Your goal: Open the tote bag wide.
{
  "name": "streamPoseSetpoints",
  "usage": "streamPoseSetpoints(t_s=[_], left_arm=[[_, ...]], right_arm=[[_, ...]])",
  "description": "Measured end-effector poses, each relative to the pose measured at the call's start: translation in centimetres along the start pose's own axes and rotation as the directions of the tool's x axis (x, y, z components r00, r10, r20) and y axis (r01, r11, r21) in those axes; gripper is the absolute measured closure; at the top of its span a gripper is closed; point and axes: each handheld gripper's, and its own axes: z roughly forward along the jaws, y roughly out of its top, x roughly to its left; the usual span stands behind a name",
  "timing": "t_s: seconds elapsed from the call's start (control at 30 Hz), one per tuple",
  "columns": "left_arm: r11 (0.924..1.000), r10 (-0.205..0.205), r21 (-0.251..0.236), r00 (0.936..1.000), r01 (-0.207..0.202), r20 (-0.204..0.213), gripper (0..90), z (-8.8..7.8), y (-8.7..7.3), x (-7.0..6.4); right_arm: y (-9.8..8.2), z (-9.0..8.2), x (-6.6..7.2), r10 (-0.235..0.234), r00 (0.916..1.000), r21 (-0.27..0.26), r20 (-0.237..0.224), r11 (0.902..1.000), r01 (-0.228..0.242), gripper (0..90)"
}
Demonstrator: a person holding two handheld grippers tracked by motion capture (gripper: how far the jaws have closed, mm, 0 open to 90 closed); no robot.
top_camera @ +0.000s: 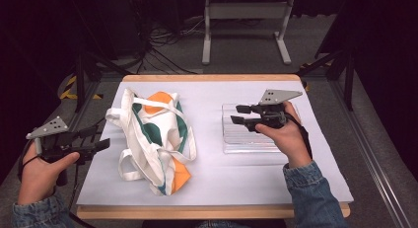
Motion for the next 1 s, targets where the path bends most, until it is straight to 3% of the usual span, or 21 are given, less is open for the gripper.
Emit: streamPoseSetpoints(t_s=[0.17, 0.43, 0.5, 0.6, 0.67, 0.8, 1.0], left_arm=[[0.9991, -0.011, -0.041, 0.9988, 0.009, -0.048, 18.0, -0.5, 0.2, -0.2], [0.9984, 0.010, -0.056, 0.9996, -0.011, -0.027, 15.8, -0.9, 0.7, -0.8], [0.9984, 0.018, -0.053, 0.9996, -0.019, -0.020, 15.3, -0.8, 0.8, -1.2], [0.9979, 0.037, -0.053, 0.9992, -0.037, -0.013, 15.2, -0.6, 1.0, -1.5], [0.9977, 0.044, -0.050, 0.9990, -0.045, -0.004, 15.1, -0.6, 1.1, -1.7], [0.9976, 0.045, -0.052, 0.9990, -0.045, 0.000, 15.1, -0.5, 1.2, -2.0], [0.9970, 0.061, -0.048, 0.9981, -0.061, 0.005, 15.1, -0.3, 1.3, -2.3]], right_arm=[[0.6, 0.6, 0.8, -0.003, 0.9996, -0.015, -0.028, 0.9999, 0.003, 52.6], [1.4, 2.1, 2.5, -0.036, 0.9964, -0.022, -0.076, 0.9992, 0.035, 50.4], [1.9, 2.9, 3.3, -0.039, 0.9938, -0.011, -0.103, 0.9992, 0.039, 50.1], [2.6, 3.4, 4.2, -0.015, 0.9903, -0.051, -0.138, 0.9986, 0.008, 50.2], [2.8, 3.8, 5.2, -0.053, 0.9873, -0.039, -0.150, 0.9981, 0.047, 49.4], [2.7, 5.1, 6.9, -0.081, 0.9788, -0.015, -0.188, 0.9968, 0.079, 47.9], [2.1, 7.4, 8.3, -0.087, 0.9686, 0.006, -0.233, 0.9958, 0.091, 48.4]])
